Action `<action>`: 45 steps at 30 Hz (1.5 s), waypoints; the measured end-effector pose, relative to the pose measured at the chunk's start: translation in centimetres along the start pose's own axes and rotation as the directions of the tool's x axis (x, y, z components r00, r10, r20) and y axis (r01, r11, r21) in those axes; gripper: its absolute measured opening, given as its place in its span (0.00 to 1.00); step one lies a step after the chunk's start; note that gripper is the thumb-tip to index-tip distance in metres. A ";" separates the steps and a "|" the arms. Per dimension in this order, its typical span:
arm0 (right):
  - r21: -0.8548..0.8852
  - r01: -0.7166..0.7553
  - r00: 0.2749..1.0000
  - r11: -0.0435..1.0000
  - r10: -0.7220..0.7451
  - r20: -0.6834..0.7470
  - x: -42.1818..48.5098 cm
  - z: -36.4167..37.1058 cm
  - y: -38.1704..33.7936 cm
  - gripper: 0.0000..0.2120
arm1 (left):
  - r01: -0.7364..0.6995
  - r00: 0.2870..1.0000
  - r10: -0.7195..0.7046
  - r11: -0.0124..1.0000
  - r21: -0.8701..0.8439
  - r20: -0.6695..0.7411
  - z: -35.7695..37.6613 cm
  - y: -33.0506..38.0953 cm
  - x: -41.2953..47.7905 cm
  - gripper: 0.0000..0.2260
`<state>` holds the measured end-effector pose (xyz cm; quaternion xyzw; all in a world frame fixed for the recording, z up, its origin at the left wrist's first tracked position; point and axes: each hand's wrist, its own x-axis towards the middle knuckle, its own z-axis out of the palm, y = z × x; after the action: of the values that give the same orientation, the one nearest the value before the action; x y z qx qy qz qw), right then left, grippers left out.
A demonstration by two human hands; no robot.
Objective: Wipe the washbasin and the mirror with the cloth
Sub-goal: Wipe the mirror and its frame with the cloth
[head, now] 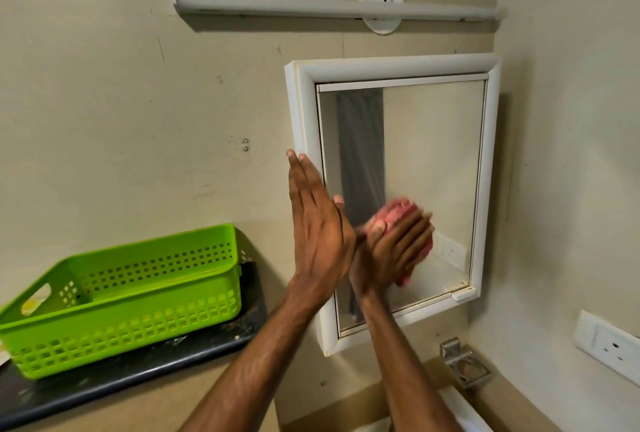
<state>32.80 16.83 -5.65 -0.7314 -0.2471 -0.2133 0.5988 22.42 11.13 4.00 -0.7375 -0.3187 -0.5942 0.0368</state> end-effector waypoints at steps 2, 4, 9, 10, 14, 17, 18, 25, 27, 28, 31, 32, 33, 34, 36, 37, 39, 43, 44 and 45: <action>0.015 -0.012 0.996 1.000 0.013 -0.089 3.5 0.3 -3.3 0.35 | -0.029 1.000 0.029 0.999 0.014 -0.007 -0.2 0.3 1.4 0.32; 0.063 0.009 0.988 0.998 0.001 -0.154 6.5 0.2 -7.0 0.33 | -0.068 0.998 0.068 0.997 0.045 -0.003 -0.4 0.5 2.9 0.32; 0.080 0.207 0.958 0.975 -0.186 -0.220 12.2 -1.6 -15.0 0.34 | -0.143 0.989 0.146 0.979 0.143 -0.009 -1.1 1.6 5.5 0.32; 0.090 0.211 0.958 0.973 -0.187 -0.217 12.9 -1.9 -15.9 0.34 | -0.156 0.987 0.161 0.973 0.167 -0.016 -1.3 1.8 5.9 0.34; 0.031 0.268 0.932 0.963 -0.251 -0.263 13.2 -1.9 -15.5 0.33 | -0.214 0.976 0.217 0.927 0.309 0.025 -1.2 1.5 6.9 0.31; 0.007 0.278 0.935 0.961 -0.269 -0.230 11.8 -1.2 -12.3 0.32 | -0.227 0.973 0.225 0.892 0.391 0.054 0.0 0.9 6.0 0.29; 0.007 0.246 0.948 0.969 -0.240 -0.209 11.1 -1.0 -11.0 0.32 | -0.209 0.978 0.201 0.890 0.406 0.061 0.4 0.8 5.5 0.29; -0.022 0.036 0.999 0.999 -0.037 -0.034 2.7 1.1 3.0 0.41 | -0.209 0.966 0.120 0.884 0.418 0.229 1.7 2.3 3.4 0.34; -0.011 -0.103 0.995 0.995 0.103 0.001 -0.1 1.8 7.2 0.36 | -0.205 0.977 0.154 0.868 0.451 0.149 1.8 2.4 3.1 0.38; -0.010 -0.171 0.985 0.985 0.171 0.017 -1.3 2.0 8.9 0.35 | -0.207 0.978 0.174 0.855 0.476 0.112 2.0 2.3 3.0 0.42; -0.020 -0.284 0.957 0.958 0.285 0.061 -3.9 1.9 11.9 0.34 | -0.218 0.976 0.191 0.847 0.484 0.106 2.3 2.0 3.0 0.47; -0.024 -0.297 0.951 0.954 0.298 0.084 -4.2 1.8 12.0 0.34 | -0.225 0.974 0.198 0.847 0.481 0.107 2.3 2.0 3.0 0.48; -0.020 -0.321 0.941 0.947 0.321 0.104 -4.1 1.8 11.6 0.35 | -0.225 0.974 0.199 0.846 0.483 0.106 2.3 2.1 3.0 0.47; -0.008 -0.359 0.926 0.933 0.358 0.118 -3.6 1.7 10.8 0.35 | -0.222 0.975 0.196 0.844 0.488 0.104 2.2 2.2 3.0 0.47; 0.016 -0.448 0.887 0.894 0.442 0.134 -2.2 1.6 8.8 0.36 | -0.214 0.977 0.187 0.849 0.483 0.104 2.1 2.3 3.2 0.46; 0.028 -0.456 0.883 0.889 0.449 0.135 -1.5 1.6 7.8 0.36 | -0.211 0.977 0.183 0.852 0.479 0.106 1.9 2.3 3.4 0.47; 0.042 -0.391 0.916 0.920 0.384 0.114 0.5 1.5 5.9 0.37 | -0.230 0.973 0.186 0.860 0.455 0.140 1.3 2.6 3.9 0.45; 0.091 -0.227 0.974 0.970 0.228 0.002 7.4 0.9 0.4 0.33 | -0.275 0.940 0.172 0.893 0.356 0.295 0.8 3.5 5.4 0.36; 0.098 -0.177 0.983 0.979 0.181 -0.042 9.6 0.6 -1.5 0.33 | -0.290 0.938 0.191 0.889 0.354 0.289 1.1 3.4 5.9 0.35; 0.095 -0.117 0.990 0.989 0.123 -0.066 11.8 0.1 -3.6 0.34 | -0.299 0.940 0.209 0.886 0.355 0.271 1.4 3.2 6.4 0.37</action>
<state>39.87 18.74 4.29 -0.7087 -0.1905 -0.1912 0.6518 25.90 11.91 10.38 -0.8133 -0.3330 -0.4209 0.2248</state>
